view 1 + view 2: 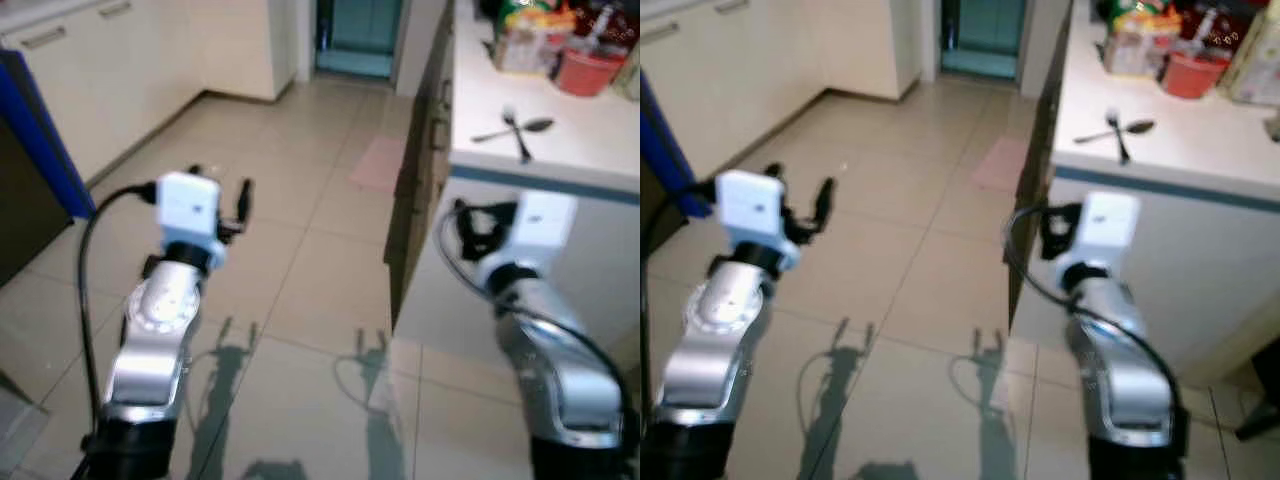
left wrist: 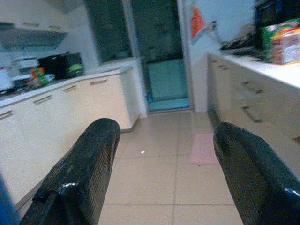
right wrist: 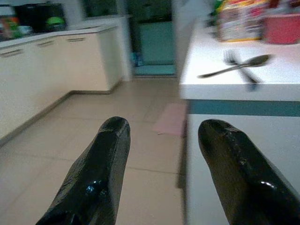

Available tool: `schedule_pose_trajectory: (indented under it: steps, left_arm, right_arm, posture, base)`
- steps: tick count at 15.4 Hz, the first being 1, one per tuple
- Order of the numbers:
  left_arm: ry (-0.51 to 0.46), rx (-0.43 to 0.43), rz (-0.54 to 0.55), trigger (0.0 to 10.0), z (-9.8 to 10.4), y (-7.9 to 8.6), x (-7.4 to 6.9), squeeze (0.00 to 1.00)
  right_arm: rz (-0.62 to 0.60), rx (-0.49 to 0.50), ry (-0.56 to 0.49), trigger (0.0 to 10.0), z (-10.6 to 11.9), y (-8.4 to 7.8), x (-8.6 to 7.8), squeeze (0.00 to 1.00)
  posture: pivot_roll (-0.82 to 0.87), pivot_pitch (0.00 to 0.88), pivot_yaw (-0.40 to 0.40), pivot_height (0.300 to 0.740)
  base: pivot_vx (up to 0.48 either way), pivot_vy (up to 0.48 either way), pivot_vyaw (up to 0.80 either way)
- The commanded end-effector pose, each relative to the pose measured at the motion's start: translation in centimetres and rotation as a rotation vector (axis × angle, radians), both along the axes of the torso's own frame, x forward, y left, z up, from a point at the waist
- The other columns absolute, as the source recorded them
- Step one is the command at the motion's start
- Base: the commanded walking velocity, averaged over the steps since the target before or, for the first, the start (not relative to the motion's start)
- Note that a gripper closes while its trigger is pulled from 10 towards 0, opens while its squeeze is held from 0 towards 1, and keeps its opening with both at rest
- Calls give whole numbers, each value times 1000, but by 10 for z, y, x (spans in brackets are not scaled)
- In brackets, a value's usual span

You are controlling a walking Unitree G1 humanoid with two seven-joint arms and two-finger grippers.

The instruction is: Setting the table

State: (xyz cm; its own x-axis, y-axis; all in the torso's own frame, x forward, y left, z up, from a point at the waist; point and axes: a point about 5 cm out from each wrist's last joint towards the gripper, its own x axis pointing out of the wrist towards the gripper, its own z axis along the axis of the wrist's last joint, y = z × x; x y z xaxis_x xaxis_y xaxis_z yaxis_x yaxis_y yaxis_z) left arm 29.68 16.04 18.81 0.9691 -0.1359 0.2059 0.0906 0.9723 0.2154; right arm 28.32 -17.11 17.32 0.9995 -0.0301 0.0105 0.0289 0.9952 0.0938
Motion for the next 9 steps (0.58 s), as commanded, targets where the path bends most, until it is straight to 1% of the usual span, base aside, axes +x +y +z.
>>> schedule_pose_trajectory:
  steps: [1,2,4,8,9]
  left_arm:
    - [-43,8,30,10000,11,7,1,0]
    - [-53,4,33,10000,13,8,2,0]
    - [-59,-6,29,10000,15,8,2,0]
    - [-61,-19,10,10000,15,6,1,0]
    - [-61,-21,6,10000,15,5,1,0]
  right_arm:
    - [38,12,16,10000,1,9,5,0]
    - [49,9,21,10000,0,11,6,0]
    - [57,6,20,10000,1,12,7,0]
    - [57,-3,21,10000,1,9,9,0]
    - [58,-6,20,10000,2,9,10,0]
  posture:
    - [-22,0,-22,740]
    - [-21,0,-23,740]
    - [-20,0,-25,740]
    - [-26,0,-27,740]
    - [-26,0,-27,740]
  base:
    - [266,0,0]
    - [352,0,0]
    - [390,0,-441]
    - [442,0,-794]
    - [465,0,0]
